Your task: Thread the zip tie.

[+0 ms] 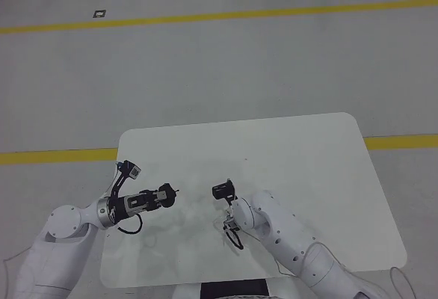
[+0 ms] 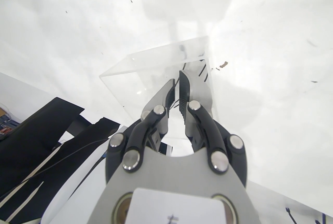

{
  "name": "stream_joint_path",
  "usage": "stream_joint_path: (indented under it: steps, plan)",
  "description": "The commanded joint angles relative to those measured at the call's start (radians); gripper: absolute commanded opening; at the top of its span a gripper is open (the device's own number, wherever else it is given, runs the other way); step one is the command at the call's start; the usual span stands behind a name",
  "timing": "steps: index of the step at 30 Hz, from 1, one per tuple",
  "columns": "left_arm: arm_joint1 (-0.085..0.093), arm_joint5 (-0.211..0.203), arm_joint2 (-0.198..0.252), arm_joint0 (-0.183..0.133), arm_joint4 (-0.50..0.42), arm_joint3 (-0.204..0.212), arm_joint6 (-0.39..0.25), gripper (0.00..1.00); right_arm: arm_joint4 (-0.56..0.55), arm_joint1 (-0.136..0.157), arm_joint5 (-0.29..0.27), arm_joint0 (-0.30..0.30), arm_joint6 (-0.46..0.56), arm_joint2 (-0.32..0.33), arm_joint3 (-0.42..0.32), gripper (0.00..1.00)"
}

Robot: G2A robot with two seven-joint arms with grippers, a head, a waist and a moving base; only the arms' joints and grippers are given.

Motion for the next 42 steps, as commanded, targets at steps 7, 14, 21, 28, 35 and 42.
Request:
stream_joint_path:
  steps: [7,14,21,28,35,42]
  plan:
    - [0.0,0.0,0.0,0.0,0.0,0.0,0.0,0.0,-0.014,-0.001,0.0,-0.016,0.0,0.011,-0.04,0.0]
    - [0.0,0.0,0.0,0.0,0.0,0.0,0.0,0.0,0.011,0.007,0.0,-0.039,0.0,0.034,-0.115,0.0]
    - [0.0,0.0,0.0,0.0,0.0,0.0,0.0,0.0,0.108,0.033,-0.025,-0.075,0.0,0.106,-0.232,0.0]
    - [0.0,0.0,0.0,0.0,0.0,0.0,0.0,0.0,0.254,0.058,-0.084,-0.149,-0.045,0.237,-0.328,0.0]
    - [0.0,0.0,0.0,0.0,0.0,0.0,0.0,0.0,0.435,0.072,-0.167,-0.232,-0.182,0.339,-0.346,0.0]
    - [0.0,0.0,0.0,0.0,0.0,0.0,0.0,0.0,0.435,0.072,-0.167,-0.232,-0.182,0.339,-0.346,0.0]
